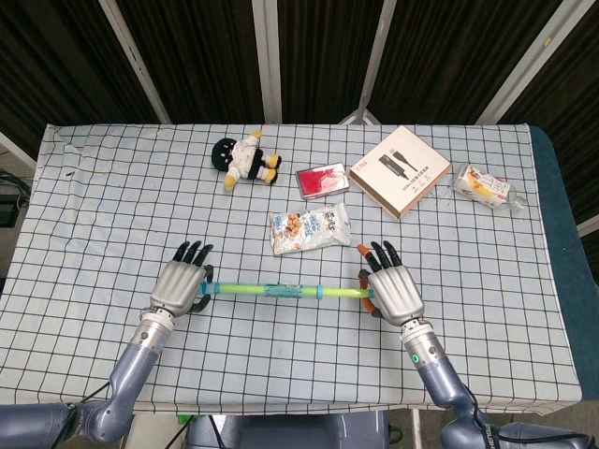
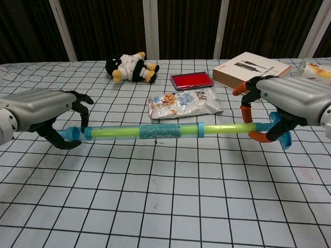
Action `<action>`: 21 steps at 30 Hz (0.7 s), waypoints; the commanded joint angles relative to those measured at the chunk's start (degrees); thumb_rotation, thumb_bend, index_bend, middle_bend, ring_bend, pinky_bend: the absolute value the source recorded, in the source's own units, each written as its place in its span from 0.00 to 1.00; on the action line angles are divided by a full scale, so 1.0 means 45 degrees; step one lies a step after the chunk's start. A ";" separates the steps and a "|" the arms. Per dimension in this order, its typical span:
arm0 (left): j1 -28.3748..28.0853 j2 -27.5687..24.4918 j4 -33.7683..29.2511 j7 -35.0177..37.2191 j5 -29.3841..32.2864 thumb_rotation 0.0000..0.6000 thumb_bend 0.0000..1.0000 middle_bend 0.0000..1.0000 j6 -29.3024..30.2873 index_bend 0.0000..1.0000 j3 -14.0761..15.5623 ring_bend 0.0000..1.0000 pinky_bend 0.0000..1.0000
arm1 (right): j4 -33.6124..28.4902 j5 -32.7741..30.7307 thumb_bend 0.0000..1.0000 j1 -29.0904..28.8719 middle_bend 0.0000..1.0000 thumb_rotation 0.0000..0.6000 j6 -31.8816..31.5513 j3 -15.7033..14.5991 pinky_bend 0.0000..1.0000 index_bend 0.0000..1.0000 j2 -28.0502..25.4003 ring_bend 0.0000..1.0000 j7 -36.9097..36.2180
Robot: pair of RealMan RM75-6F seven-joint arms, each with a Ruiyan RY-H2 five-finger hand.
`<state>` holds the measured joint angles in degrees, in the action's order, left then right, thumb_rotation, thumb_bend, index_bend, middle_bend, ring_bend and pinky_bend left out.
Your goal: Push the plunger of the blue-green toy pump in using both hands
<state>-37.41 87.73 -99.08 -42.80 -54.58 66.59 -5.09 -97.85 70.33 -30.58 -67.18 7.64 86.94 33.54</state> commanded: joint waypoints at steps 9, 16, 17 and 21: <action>-0.0003 0.0090 -0.0191 0.0086 -0.0066 1.00 0.50 0.03 0.0113 0.52 0.0054 0.00 0.00 | -0.0115 -0.0131 0.43 -0.0153 0.17 1.00 -0.0008 -0.0171 0.00 0.71 0.0563 0.00 0.0522; -0.0011 0.0067 -0.0224 0.0096 -0.0033 1.00 0.50 0.02 0.0100 0.52 0.0109 0.00 0.00 | -0.0135 -0.0171 0.43 -0.0214 0.17 1.00 -0.0074 -0.0173 0.00 0.71 0.0711 0.00 0.0709; -0.0006 0.0050 -0.0223 0.0106 -0.0030 1.00 0.50 0.02 0.0098 0.52 0.0122 0.00 0.00 | -0.0126 -0.0191 0.43 -0.0211 0.17 1.00 -0.0089 -0.0169 0.00 0.71 0.0708 0.00 0.0717; 0.0007 -0.0005 -0.0226 0.0178 -0.0058 1.00 0.45 0.00 0.0070 0.47 0.0160 0.00 0.00 | -0.0113 -0.0263 0.43 -0.0197 0.16 1.00 -0.0084 -0.0192 0.00 0.62 0.0662 0.00 0.0722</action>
<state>-37.40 87.75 -100.08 -42.05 -54.82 66.93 -4.41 -98.36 69.20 -31.49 -67.59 6.82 89.98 36.78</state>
